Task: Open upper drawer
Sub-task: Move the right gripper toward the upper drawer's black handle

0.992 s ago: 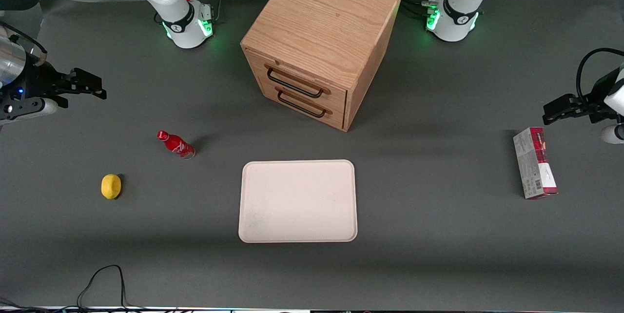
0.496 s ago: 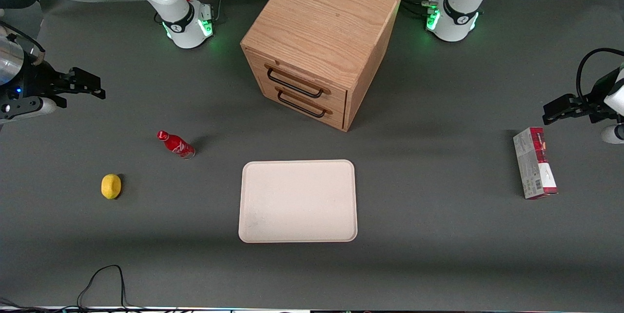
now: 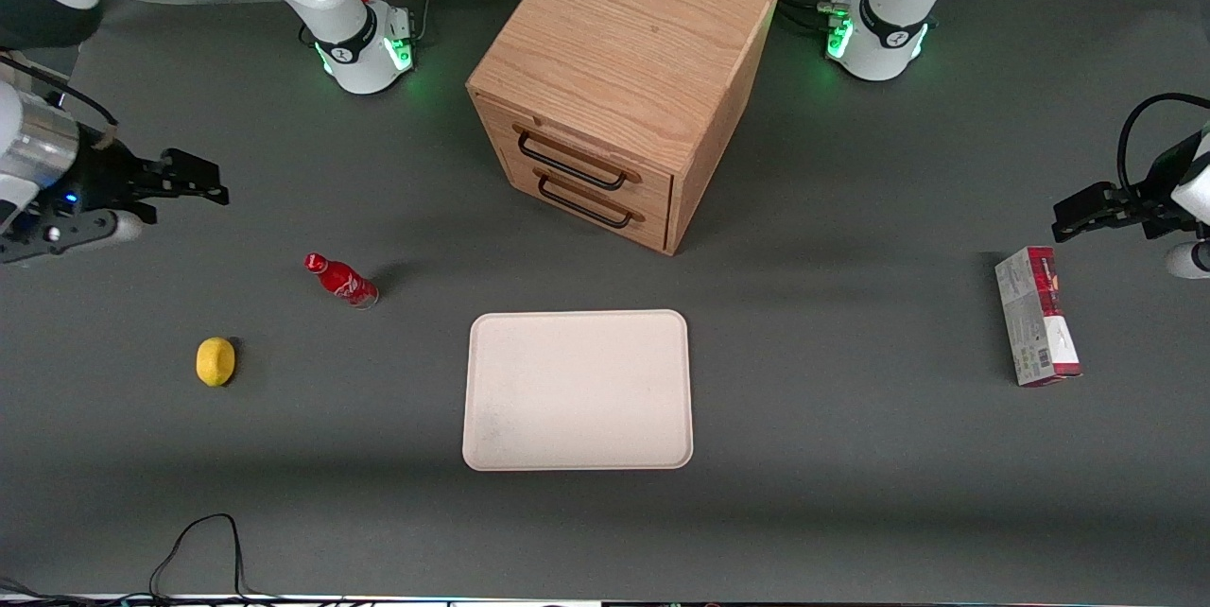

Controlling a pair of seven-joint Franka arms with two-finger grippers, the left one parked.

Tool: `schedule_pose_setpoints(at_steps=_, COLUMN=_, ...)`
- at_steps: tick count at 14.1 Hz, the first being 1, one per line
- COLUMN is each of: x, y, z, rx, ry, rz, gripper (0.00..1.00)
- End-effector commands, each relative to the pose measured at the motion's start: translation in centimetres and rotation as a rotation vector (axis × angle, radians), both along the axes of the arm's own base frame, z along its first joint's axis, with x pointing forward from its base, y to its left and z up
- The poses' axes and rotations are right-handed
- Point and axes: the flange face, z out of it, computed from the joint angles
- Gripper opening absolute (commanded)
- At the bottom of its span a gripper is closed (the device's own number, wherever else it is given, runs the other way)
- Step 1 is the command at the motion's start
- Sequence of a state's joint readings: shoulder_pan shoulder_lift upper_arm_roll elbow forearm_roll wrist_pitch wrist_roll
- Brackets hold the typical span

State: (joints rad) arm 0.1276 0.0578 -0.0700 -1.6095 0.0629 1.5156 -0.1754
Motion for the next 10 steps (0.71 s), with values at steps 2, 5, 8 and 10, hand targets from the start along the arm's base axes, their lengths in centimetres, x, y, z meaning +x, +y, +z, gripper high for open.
schedule_pose_setpoints(at_steps=2, x=2.9, y=8.7, z=0.3, rx=-0.014, ry=-0.036, rz=0.148, gripper=1.0)
schedule_pose_setpoints(at_steps=5, x=3.3, y=11.2, z=0.0, rx=-0.005, ry=-0.038, rz=0.191, gripper=1.0)
schedule_pose_setpoints(at_steps=8, x=2.8, y=16.8, z=-0.8, rx=-0.008, ry=-0.047, rz=0.285, gripper=1.0)
schedule_pose_setpoints(at_steps=10, x=3.0, y=18.8, z=-1.6, rx=0.016, ry=-0.044, rz=0.307, gripper=1.0)
